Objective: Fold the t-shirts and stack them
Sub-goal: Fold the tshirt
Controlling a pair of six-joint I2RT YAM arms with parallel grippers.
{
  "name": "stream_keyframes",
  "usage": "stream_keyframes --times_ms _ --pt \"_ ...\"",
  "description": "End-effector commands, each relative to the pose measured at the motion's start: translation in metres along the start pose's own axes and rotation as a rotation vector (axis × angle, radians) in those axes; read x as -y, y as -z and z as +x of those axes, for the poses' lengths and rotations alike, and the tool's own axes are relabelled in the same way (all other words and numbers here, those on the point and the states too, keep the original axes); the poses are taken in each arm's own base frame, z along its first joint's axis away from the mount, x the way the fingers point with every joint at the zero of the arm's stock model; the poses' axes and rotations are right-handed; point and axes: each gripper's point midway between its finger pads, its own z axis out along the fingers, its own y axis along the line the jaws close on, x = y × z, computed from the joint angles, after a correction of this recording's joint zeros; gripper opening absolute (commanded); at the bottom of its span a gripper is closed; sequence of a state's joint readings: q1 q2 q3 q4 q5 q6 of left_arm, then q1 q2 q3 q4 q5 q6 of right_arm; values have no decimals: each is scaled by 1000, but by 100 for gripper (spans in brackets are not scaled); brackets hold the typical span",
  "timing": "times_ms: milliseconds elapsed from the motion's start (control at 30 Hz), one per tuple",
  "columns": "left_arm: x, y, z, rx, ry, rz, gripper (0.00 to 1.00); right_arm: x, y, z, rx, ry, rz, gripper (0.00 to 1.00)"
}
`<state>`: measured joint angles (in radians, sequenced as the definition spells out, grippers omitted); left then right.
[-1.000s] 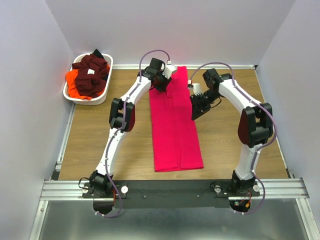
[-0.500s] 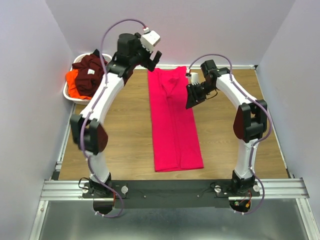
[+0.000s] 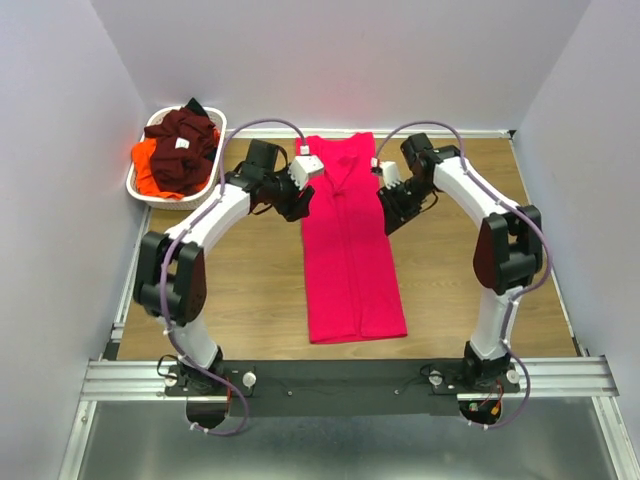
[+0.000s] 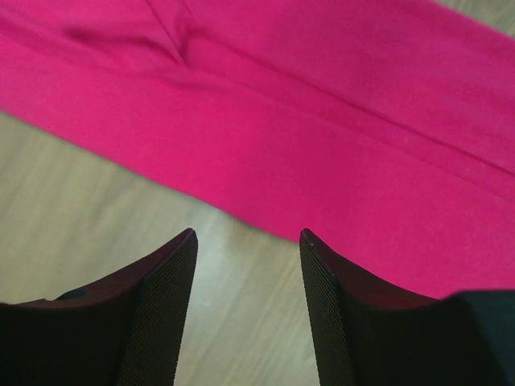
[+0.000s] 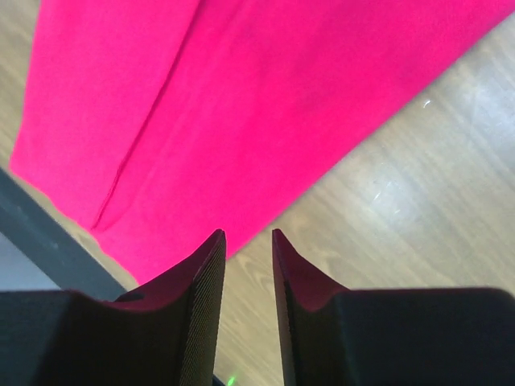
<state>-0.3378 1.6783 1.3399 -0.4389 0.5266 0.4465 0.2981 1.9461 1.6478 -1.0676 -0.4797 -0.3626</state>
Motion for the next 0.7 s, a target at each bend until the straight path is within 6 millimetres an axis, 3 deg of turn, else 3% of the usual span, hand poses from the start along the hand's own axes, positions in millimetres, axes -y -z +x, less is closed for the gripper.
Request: stream_keyframes --times_ms 0,33,67,100,167,200,233,267,333,433,467,667 --pt "-13 -22 -14 21 140 14 59 24 -17 -45 82 -22 45 34" --pt "-21 -28 -25 55 156 1 59 27 -18 -57 108 -31 46 33" --pt "-27 -42 -23 51 196 4 59 31 -23 -71 145 -61 43 32" --pt "-36 -45 -42 93 259 -8 59 39 -28 -87 175 -70 47 32" --pt "-51 -67 -50 102 332 -9 58 47 -39 -105 210 -113 40 31" --pt "-48 -78 -38 75 377 13 57 50 -42 -114 223 -119 33 31" --pt "-52 -81 -51 105 410 28 55 58 -57 -120 221 -136 22 30" --pt "-53 -95 -41 84 449 38 54 60 -62 -125 227 -157 10 29" --pt "-57 -103 -43 90 475 44 53 70 -80 -128 216 -178 7 29" --pt "-65 -119 -19 49 534 19 53 81 -101 -126 205 -209 7 29" --pt "-67 -118 -17 48 539 16 53 83 -104 -126 207 -208 6 29" --pt "-81 -132 37 -59 625 -48 52 86 -123 -119 207 -270 -11 29"
